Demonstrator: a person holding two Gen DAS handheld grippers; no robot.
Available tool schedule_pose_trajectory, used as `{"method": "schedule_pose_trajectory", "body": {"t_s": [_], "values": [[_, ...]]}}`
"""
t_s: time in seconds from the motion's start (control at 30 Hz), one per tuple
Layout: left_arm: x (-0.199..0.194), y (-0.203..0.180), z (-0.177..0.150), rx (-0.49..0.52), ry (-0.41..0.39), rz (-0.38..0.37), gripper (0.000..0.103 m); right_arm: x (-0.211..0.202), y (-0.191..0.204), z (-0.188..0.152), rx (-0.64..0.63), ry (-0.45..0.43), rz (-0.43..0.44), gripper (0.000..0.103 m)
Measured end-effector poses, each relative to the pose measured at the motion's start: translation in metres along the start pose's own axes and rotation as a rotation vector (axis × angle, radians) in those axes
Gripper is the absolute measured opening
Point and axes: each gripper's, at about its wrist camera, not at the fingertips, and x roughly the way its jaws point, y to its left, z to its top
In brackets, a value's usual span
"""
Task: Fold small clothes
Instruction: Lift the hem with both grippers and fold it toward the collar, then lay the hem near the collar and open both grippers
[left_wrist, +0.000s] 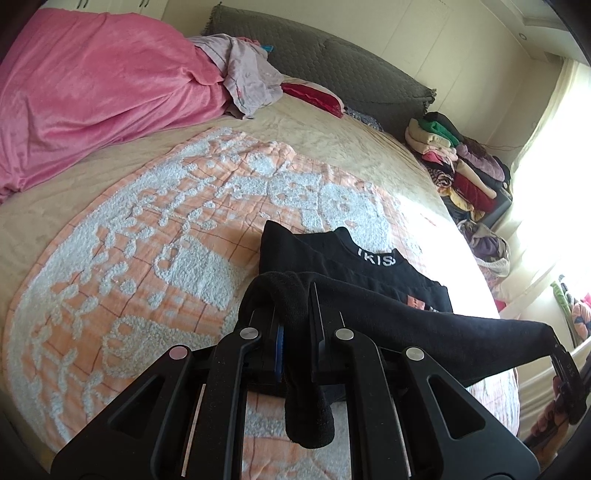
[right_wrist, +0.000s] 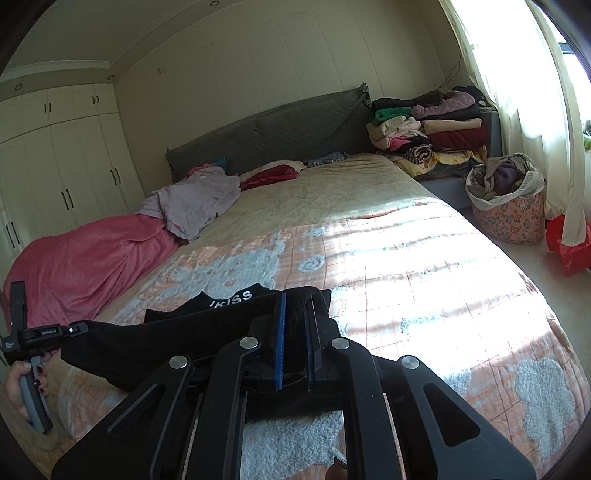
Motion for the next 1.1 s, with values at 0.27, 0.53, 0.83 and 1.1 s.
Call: {"method": "schedule_pose_trajectory", "body": {"t_s": [0.27, 0.53, 0.83, 1.1], "values": [[0.018, -0.003, 0.015, -0.023, -0.032, 0.033, 0.004, 0.028, 0.004, 0.022, -0.024, -0.011, -0.010, 0.008], [0.036, -0.002, 0.028, -0.058, -0.037, 0.040, 0.004, 0.065, -0.002, 0.033, -0.012, 0.004, -0.042, 0.008], [0.071, 0.008, 0.028, -0.070, -0.010, 0.063, 0.004, 0.117, -0.012, 0.024, 0.035, 0.075, -0.095, 0.008], [0.096, 0.012, 0.021, -0.010, 0.037, 0.110, 0.004, 0.144, -0.008, 0.007, 0.019, 0.118, -0.124, 0.008]]}}
